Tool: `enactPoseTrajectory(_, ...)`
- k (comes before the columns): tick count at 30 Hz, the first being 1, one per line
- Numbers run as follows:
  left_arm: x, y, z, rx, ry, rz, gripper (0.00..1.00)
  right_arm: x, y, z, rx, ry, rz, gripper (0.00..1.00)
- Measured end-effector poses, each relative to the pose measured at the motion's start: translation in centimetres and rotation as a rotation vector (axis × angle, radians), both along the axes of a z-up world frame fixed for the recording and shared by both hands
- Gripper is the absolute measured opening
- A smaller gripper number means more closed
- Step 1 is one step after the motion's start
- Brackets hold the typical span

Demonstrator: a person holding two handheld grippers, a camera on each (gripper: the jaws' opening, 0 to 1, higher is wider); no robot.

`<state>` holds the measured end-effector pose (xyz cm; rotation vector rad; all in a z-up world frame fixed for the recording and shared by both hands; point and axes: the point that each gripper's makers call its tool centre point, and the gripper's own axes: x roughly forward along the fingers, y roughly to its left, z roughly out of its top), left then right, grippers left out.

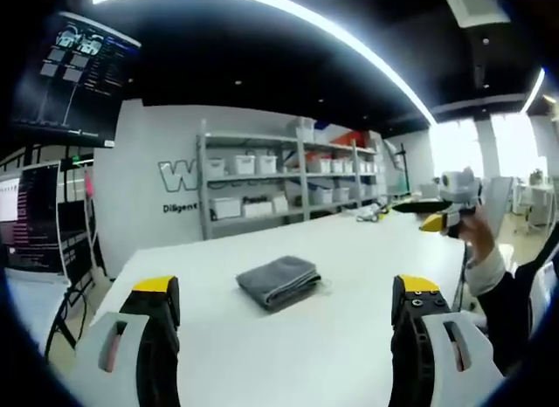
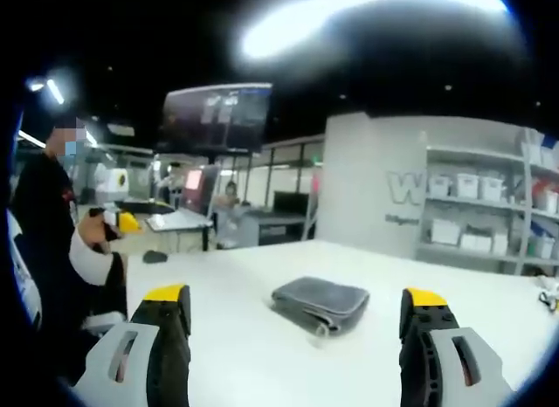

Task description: Open the folded towel by lifting each exposed corner and separating the folded layers until the towel lies flat within the target outline without major curled edges

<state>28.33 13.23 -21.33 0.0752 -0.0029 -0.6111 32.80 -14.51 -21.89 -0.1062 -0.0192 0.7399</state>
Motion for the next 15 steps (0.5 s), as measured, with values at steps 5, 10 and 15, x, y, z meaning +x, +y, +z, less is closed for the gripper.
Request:
enactPoseTrajectory(5,0.4,0.0,0.3,-0.009,-0.008,-0.004,1.0,0.9,-0.3,0.7,0.004,-0.015,-0.012,1.0)
enactPoseTrajectory(10,1.2,0.4,0.7,-0.006,-0.024,0.02,1.0,2.2,-0.8,1.2,0.001,-0.018,-0.024,1.0)
enactPoseTrajectory(15,1.6,0.7,1.1,-0.01,-0.033,0.019,1.0,3.1,-1.3,1.0,0.003,-0.017,-0.036,1.0)
